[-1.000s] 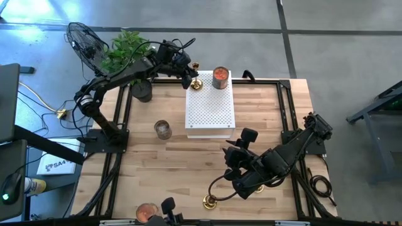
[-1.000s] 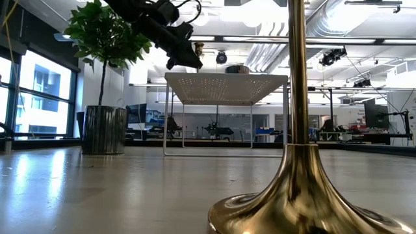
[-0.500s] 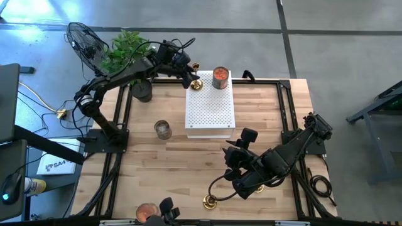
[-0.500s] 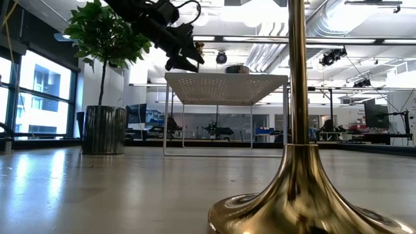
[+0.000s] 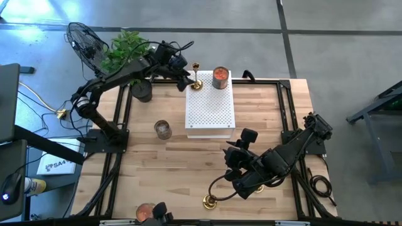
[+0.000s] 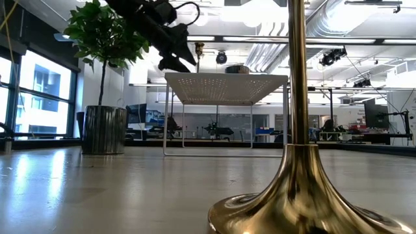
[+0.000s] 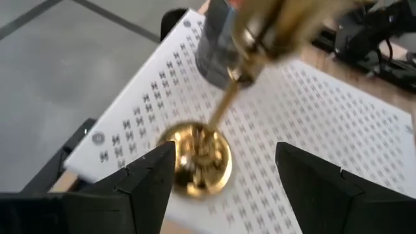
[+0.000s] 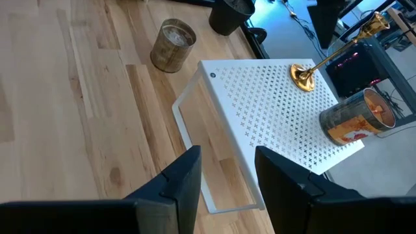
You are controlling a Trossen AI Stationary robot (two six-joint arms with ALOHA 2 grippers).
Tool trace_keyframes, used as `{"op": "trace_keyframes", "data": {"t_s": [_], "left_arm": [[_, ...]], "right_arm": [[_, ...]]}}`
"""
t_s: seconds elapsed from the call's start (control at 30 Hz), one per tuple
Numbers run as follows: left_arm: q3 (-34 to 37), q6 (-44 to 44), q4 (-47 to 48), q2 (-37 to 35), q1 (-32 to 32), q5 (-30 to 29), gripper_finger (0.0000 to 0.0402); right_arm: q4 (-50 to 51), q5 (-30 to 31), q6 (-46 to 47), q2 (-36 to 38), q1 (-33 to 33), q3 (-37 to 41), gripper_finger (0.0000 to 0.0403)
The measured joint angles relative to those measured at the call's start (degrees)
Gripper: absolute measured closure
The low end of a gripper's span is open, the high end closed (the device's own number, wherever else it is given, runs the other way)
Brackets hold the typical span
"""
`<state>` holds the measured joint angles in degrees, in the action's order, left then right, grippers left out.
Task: Pick & Place candle stick holders
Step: Put the brown scented candle on the shelf
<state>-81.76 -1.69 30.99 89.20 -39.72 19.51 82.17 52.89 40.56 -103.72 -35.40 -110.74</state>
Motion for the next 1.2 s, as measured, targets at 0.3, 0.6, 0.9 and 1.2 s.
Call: {"op": "trace_keyframes", "data": {"t_s": [0.3, 0.6, 0.9, 1.2], "left_arm": [[-0.02, 0.0, 16.97, -6.98, 2.55, 0.48, 0.014], [-0.02, 0.6, 43.16, -9.82, 12.87, -9.25, 0.014], [3.5, -6.36, 46.56, -9.89, 23.21, -19.0, 0.014], [11.26, -16.09, 38.96, -9.87, 25.86, -24.21, 0.014]], "right_arm": [[0.41, -0.68, -0.02, 0.0, 0.0, 0.0, 0.0263], [1.2, -0.33, -0.04, 0.0, 0.0, 0.0, 0.0263], [1.27, 0.27, -0.04, -0.02, -0.02, 0.0, 0.0263], [1.18, -0.77, 0.53, -0.02, -0.01, 0.0, 0.0263]]}}
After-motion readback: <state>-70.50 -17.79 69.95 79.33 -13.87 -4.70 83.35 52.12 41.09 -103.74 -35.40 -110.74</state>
